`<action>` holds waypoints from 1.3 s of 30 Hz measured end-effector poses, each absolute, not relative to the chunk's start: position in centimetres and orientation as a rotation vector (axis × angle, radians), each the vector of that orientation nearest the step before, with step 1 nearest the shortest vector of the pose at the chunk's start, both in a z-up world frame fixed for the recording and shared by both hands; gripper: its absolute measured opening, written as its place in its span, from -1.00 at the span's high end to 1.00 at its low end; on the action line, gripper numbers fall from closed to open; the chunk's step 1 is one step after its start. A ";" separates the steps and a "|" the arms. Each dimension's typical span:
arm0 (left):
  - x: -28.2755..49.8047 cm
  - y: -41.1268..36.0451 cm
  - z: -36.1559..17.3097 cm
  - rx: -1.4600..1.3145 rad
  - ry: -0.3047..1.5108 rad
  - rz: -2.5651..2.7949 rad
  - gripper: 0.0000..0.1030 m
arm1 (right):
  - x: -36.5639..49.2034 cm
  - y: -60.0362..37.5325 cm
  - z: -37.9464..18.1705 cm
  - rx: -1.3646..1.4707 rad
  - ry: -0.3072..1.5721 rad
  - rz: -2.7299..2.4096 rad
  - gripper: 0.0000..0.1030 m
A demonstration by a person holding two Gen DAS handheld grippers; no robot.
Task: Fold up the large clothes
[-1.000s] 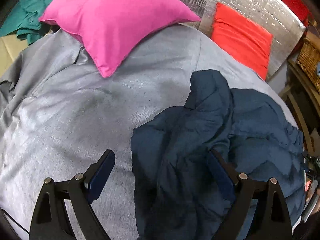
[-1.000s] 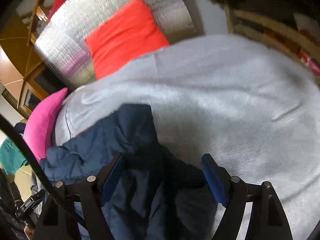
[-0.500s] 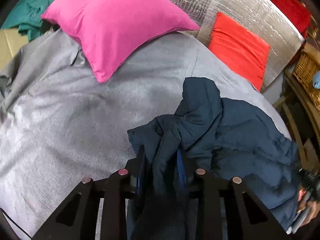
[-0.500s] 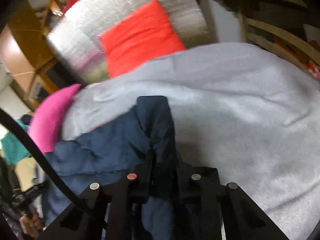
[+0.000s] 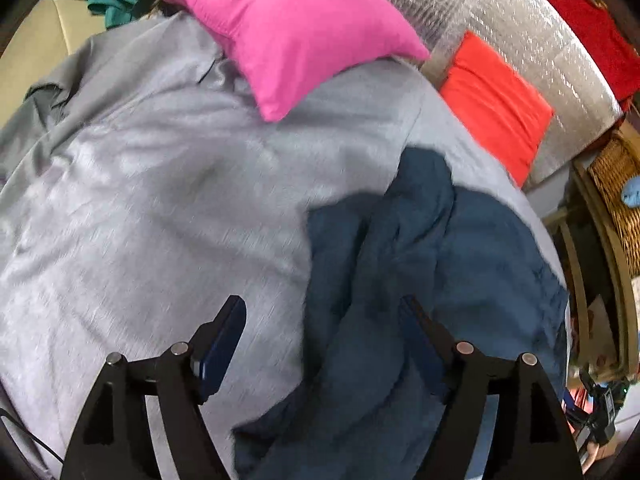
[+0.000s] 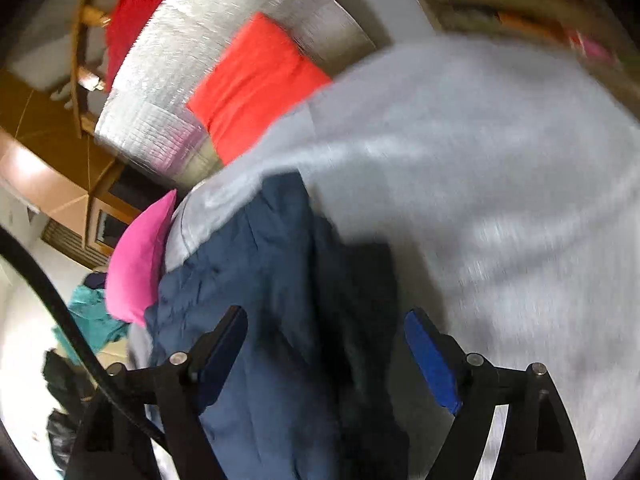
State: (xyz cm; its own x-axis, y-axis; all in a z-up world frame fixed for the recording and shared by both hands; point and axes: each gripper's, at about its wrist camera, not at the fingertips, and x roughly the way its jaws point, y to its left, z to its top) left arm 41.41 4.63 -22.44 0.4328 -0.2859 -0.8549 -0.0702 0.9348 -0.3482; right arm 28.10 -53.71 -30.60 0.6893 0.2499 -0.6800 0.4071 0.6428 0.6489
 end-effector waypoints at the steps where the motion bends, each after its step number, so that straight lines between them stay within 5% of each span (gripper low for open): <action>1: 40.8 5.0 -22.8 -0.357 1.138 -0.146 -0.53 | 27.4 -53.6 -31.3 0.926 0.855 -0.075 -0.63; 9: 36.7 7.2 -25.3 -0.447 1.219 -0.310 -0.55 | 26.6 -51.7 -35.4 0.966 0.990 0.018 -0.63; 19: 38.0 3.7 -27.4 -0.538 1.242 -0.491 -0.76 | 29.4 -47.4 -35.2 0.903 0.924 0.166 -0.69; 24: 38.5 1.9 -27.3 -0.521 1.212 -0.497 -0.76 | 30.0 -47.2 -35.9 0.878 0.899 0.122 -0.54; 26: 38.5 2.1 -27.2 -0.559 1.189 -0.473 -0.73 | 29.7 -47.0 -35.5 0.872 0.891 0.100 -0.34; 30: 38.0 1.4 -25.5 -0.530 1.124 -0.452 0.00 | 29.2 -46.3 -33.8 0.825 0.860 0.084 0.03; 34: 37.3 0.4 -23.9 -0.475 1.085 -0.407 0.32 | 28.2 -45.8 -32.0 0.783 0.824 0.068 0.13; 39: 36.5 0.5 -22.2 -0.473 1.060 -0.403 0.44 | 26.7 -45.5 -31.0 0.794 0.816 0.073 0.18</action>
State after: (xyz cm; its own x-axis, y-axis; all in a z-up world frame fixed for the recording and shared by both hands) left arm 36.53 0.50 -22.19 0.4341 -0.5294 -0.7289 0.0879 0.8301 -0.5506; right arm 26.65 -45.52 -31.02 0.6995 0.3485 -0.6239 0.2321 0.7150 0.6595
